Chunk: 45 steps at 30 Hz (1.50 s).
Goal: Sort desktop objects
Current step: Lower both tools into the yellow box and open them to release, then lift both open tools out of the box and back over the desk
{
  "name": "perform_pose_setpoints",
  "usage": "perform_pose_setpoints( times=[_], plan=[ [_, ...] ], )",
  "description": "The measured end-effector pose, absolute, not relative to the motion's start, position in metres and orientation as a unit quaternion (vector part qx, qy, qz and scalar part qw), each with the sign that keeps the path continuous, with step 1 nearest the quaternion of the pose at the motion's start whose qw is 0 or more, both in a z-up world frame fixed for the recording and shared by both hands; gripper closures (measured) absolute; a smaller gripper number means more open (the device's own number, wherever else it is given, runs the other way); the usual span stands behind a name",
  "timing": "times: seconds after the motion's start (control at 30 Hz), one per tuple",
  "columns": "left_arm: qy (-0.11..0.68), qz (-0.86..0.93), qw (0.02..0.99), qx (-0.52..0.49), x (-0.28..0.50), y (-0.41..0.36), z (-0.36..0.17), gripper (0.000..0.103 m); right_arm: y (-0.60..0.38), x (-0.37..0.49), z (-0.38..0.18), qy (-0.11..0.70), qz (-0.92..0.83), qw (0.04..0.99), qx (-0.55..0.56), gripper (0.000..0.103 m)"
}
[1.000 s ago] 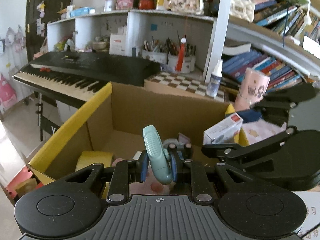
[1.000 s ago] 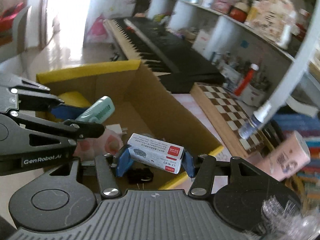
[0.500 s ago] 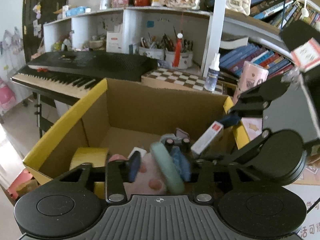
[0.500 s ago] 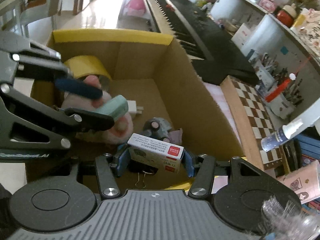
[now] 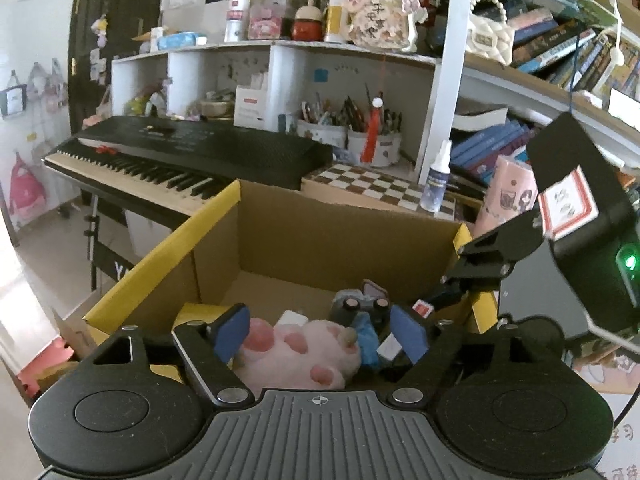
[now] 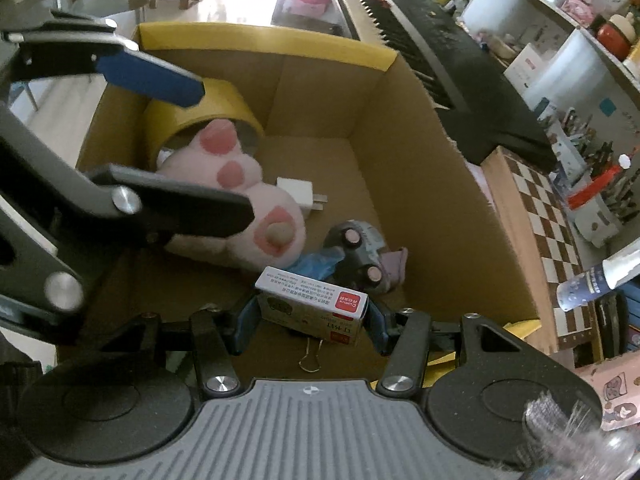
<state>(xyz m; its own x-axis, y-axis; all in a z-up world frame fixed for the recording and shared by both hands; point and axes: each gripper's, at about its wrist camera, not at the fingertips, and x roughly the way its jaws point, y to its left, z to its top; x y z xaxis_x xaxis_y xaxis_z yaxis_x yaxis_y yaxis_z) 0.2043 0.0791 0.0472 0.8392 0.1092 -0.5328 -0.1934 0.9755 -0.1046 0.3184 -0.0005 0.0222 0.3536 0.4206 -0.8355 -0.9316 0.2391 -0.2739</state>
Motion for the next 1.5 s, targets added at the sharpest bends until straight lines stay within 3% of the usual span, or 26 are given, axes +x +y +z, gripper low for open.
perform_pose_setpoints(
  times=[0.27,0.83,1.5],
  plan=[
    [0.265,0.079,0.958,-0.078,0.196,0.081,0.048,0.023,-0.001,0.315,0.025,0.323,0.472,0.727,-0.380,0.046],
    [0.224,0.062,0.970,-0.067,0.149,0.097,0.065,0.009,-0.041,0.269,0.080,0.273,0.361,0.847,-0.277,0.034],
    [0.225,0.047,0.973,-0.022,0.056,0.105,0.055,0.004,-0.096,0.129,0.086,0.244,0.142,0.956,-0.081,0.028]
  ],
)
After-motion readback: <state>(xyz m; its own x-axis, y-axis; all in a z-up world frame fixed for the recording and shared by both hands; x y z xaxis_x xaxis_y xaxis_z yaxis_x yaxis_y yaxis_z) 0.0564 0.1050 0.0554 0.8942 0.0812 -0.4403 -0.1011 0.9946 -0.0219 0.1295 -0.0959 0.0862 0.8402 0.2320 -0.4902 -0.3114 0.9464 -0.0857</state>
